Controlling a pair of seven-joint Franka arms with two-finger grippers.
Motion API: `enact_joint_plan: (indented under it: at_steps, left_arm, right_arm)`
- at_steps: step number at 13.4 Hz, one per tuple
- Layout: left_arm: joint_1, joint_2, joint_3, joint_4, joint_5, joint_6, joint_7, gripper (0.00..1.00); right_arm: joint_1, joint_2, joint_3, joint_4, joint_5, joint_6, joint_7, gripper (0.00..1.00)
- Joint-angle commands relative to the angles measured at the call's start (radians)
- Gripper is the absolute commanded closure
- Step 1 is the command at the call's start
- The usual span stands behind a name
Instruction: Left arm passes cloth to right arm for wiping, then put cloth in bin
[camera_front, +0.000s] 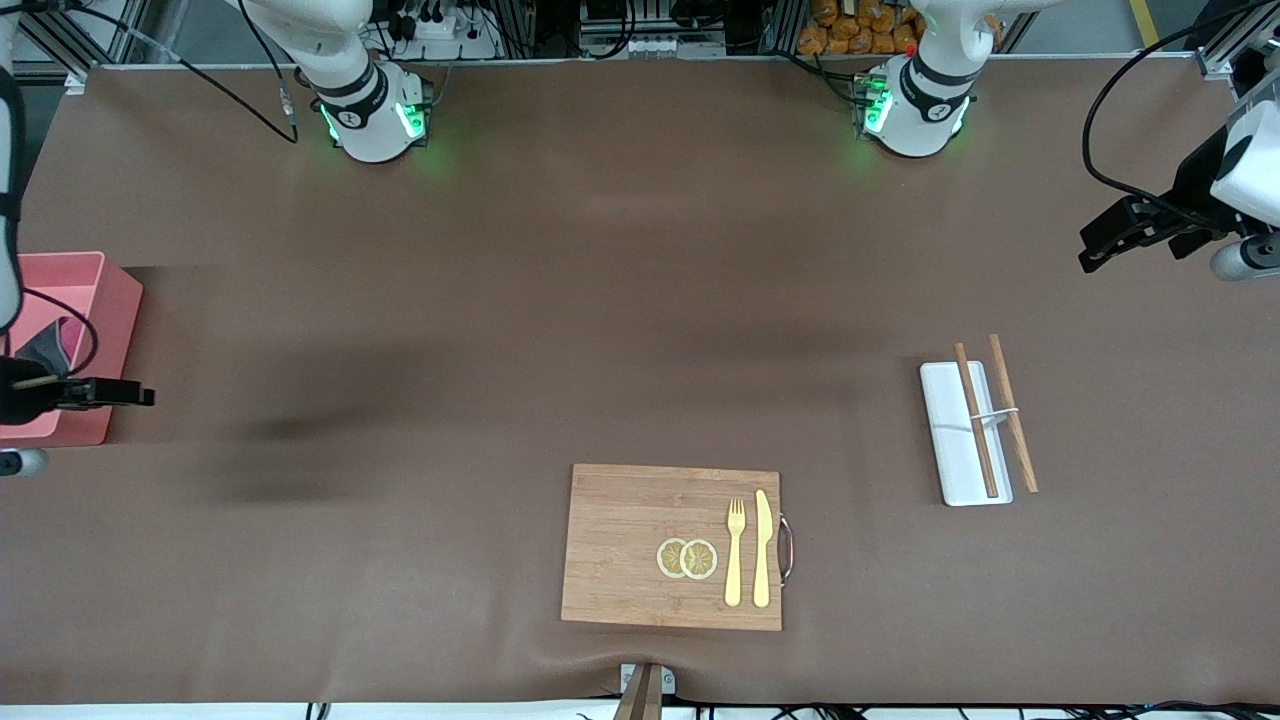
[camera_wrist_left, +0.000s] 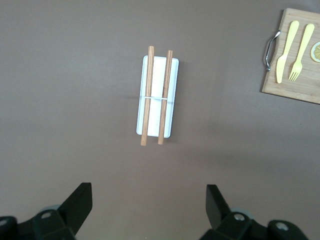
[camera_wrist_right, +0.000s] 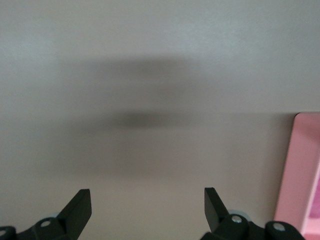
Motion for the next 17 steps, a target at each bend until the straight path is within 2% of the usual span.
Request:
enact_joint_plan:
  at_steps: [1,3,5,7,9,11,13,17]
  left_arm:
    - [0.001,-0.007,0.0,-0.009,0.01,0.012,0.014,0.0]
    - [0.003,-0.007,0.0,-0.01,0.01,0.012,0.014,0.0]
    - [0.003,-0.009,0.0,-0.01,0.01,0.012,0.014,0.0]
    - [0.003,-0.009,0.0,-0.01,0.01,0.01,0.014,0.0]
    - [0.003,-0.009,0.0,-0.01,0.01,0.01,0.014,0.0]
    - [0.003,-0.01,0.0,-0.01,0.01,0.01,0.014,0.0]
    - [0.003,-0.01,0.0,-0.01,0.01,0.01,0.014,0.0]
    - [0.003,-0.007,0.0,-0.012,0.01,0.01,0.014,0.0]
  right_arm:
    - [0.106,-0.067,-0.009,-0.027,0.015,-0.032,0.198,0.0]
    - [0.174,-0.108,-0.009,-0.056,0.021,-0.038,0.319,0.0]
    - [0.205,-0.153,-0.009,-0.091,0.034,-0.038,0.347,0.0]
    - [0.238,-0.226,-0.011,-0.152,0.095,-0.033,0.408,0.0]
    - [0.281,-0.286,-0.012,-0.194,0.097,-0.027,0.459,0.0]
    - [0.262,-0.341,-0.02,-0.214,0.095,-0.012,0.443,0.0]
    - [0.243,-0.445,-0.018,-0.318,0.095,0.08,0.384,0.0]
    - [0.242,-0.487,-0.017,-0.341,0.089,0.091,0.375,0.0]
